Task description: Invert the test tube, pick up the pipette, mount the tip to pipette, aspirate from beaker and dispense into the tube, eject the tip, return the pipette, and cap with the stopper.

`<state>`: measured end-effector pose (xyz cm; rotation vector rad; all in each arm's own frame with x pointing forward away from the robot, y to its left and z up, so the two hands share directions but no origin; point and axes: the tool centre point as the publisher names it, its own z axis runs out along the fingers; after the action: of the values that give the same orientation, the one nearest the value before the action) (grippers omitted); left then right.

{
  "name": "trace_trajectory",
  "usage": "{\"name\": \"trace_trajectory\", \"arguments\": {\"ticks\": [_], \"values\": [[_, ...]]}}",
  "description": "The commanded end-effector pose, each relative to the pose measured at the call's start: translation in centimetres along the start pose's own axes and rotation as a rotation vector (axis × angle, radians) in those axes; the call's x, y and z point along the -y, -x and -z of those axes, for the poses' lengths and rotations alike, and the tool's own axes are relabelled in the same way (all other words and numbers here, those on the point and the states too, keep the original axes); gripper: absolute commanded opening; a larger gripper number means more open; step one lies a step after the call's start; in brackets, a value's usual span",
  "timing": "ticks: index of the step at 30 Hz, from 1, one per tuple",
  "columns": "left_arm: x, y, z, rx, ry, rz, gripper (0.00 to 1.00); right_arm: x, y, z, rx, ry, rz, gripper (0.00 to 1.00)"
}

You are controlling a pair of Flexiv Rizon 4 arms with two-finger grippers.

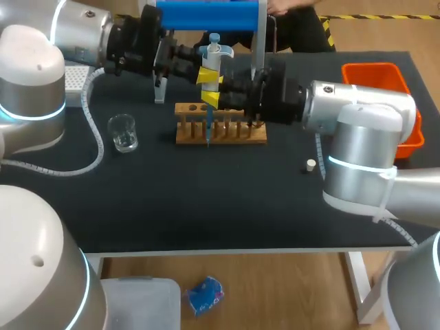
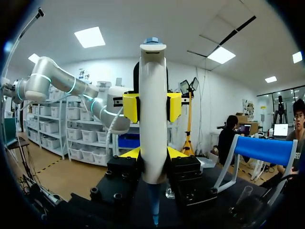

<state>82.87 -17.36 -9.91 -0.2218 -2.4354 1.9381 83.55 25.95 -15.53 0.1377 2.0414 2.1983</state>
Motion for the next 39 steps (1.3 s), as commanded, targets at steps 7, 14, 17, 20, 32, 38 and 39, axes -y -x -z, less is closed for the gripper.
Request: {"name": "trace_trajectory", "arguments": {"ticks": [7,14,17,20,32,38,39], "values": [[0.1,0.1,-0.1,0.003,-0.003,-0.002,0.00,0.0,0.1,0.7,-0.002,-0.013,0.003,0.00],[0.1,0.1,-0.1,0.003,-0.003,-0.002,0.00,0.0,0.0,0.6,-0.034,-0.051,0.006,0.00],[0.1,0.1,-0.1,0.003,-0.003,-0.002,1.00,0.0,0.0,0.6,-0.041,-0.061,0.009,0.00],[0.1,0.1,-0.1,0.003,-0.003,-0.002,1.00,0.0,0.0,0.7,-0.049,-0.069,0.014,0.00],[0.1,0.1,-0.1,0.003,-0.003,-0.002,1.00,0.3,0.6,3.4,-0.108,-0.049,0.009,0.00],[0.1,0.1,-0.1,0.003,-0.003,-0.002,1.00,0.2,1.0,6.4,-0.124,-0.044,0.032,0.00],[0.1,0.1,-0.1,0.003,-0.003,-0.002,1.00,0.1,1.2,7.0,-0.129,-0.043,0.031,0.00]]}}
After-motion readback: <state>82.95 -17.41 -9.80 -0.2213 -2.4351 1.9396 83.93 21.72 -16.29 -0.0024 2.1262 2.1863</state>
